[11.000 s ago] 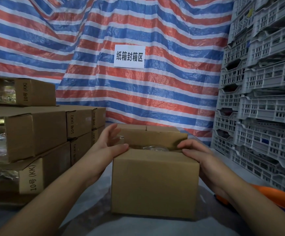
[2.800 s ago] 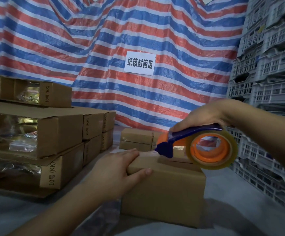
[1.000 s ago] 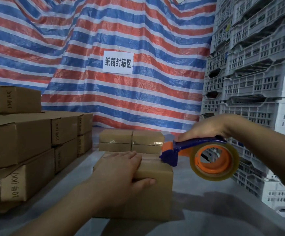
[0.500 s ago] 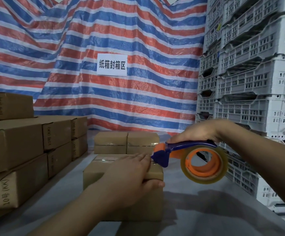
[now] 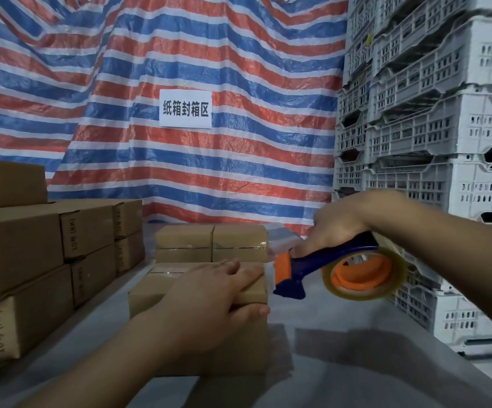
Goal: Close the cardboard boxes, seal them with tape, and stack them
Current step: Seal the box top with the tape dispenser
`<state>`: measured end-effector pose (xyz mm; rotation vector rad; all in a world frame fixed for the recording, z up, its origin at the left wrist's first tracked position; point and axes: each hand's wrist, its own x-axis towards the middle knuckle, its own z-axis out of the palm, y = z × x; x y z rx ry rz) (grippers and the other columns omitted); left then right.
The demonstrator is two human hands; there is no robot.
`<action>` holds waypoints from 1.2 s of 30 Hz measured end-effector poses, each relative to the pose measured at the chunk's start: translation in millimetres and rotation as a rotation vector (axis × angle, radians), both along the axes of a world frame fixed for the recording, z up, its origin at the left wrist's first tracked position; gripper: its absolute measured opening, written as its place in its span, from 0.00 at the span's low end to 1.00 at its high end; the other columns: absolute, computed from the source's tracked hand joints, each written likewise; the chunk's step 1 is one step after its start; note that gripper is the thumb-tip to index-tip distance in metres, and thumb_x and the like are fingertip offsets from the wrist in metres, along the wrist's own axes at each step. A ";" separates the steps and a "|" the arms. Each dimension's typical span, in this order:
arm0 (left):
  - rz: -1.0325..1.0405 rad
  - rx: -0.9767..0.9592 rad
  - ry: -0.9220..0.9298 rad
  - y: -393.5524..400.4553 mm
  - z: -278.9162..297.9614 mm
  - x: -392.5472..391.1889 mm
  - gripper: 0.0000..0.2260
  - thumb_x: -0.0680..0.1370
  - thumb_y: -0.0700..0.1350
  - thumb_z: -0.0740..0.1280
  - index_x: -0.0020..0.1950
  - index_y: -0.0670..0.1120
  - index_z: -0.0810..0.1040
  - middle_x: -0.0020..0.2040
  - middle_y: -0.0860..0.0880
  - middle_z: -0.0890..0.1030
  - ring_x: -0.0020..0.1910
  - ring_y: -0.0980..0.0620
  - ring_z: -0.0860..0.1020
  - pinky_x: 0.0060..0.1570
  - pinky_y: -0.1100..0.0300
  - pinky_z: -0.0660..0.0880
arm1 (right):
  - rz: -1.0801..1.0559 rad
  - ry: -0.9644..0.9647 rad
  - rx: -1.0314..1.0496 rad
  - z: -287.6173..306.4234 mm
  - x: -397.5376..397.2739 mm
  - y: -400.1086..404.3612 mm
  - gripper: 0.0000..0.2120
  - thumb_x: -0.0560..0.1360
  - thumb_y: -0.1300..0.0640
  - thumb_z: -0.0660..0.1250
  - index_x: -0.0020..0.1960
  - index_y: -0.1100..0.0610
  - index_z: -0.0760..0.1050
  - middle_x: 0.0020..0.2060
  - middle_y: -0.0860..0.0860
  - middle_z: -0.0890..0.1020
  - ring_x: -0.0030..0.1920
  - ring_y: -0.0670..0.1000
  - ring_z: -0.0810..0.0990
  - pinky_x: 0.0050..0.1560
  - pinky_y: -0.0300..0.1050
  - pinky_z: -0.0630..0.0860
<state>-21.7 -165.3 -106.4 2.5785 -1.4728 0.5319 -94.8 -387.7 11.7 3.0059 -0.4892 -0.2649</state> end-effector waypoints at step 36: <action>-0.002 -0.023 -0.042 -4.2 -4.5 5.4 0.29 0.78 0.69 0.52 0.77 0.63 0.54 0.76 0.52 0.65 0.72 0.51 0.67 0.69 0.51 0.64 | -0.009 -0.839 0.647 -75.4 -11.8 39.5 0.34 0.78 0.29 0.44 0.74 0.47 0.67 0.64 0.46 0.76 0.62 0.45 0.74 0.57 0.40 0.66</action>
